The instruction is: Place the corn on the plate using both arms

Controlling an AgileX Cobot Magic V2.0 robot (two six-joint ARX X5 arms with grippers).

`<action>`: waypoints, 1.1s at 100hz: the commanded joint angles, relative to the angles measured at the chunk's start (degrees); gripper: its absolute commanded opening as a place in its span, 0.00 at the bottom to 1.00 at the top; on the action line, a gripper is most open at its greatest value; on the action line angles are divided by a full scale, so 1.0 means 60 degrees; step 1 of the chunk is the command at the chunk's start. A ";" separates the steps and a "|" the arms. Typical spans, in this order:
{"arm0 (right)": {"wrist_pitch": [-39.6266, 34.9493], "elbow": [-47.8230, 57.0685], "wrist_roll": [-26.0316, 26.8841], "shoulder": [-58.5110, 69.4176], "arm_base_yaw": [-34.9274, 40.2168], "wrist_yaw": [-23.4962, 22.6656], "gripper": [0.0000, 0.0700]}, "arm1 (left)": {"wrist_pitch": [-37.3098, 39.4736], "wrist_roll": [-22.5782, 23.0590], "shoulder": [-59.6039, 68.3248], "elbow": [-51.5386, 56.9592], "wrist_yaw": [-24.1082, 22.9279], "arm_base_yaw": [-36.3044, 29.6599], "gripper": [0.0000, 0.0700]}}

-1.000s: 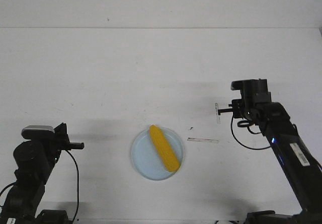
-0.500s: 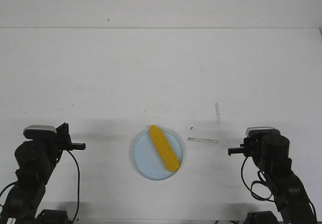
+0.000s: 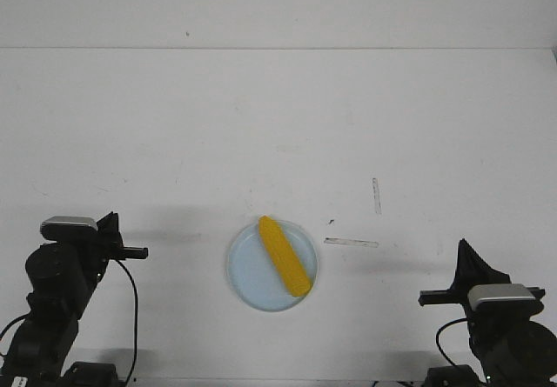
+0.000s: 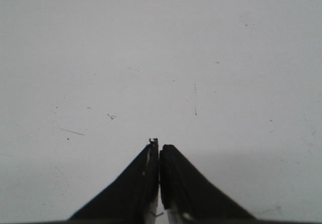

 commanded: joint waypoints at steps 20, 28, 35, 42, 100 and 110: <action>0.0055 0.0025 -0.0106 -0.0251 0.0004 0.0000 0.01 | 0.0131 0.0058 -0.0076 0.0076 -0.0025 -0.0033 0.00; 0.0058 0.0025 -0.0106 -0.0251 0.0004 0.0000 0.01 | 0.0124 0.0055 -0.0193 0.0076 -0.0025 -0.0033 0.00; 0.0058 0.0025 -0.0106 -0.0251 0.0004 0.0000 0.01 | 0.0124 0.0055 -0.0302 0.0076 -0.0025 -0.0033 0.00; 0.0062 0.0025 -0.0106 -0.0251 0.0004 -0.0004 0.01 | 0.0124 0.0055 -0.0423 0.0076 -0.0025 -0.0033 0.00; 0.0058 0.0025 -0.0106 -0.0251 0.0004 0.0000 0.01 | 0.0149 0.0047 -0.1650 0.0000 -0.0025 -0.0029 0.00; 0.0062 0.0025 -0.0106 -0.0251 0.0004 0.0000 0.01 | 0.0586 0.0047 -0.2266 -0.0645 -0.0029 0.0117 0.00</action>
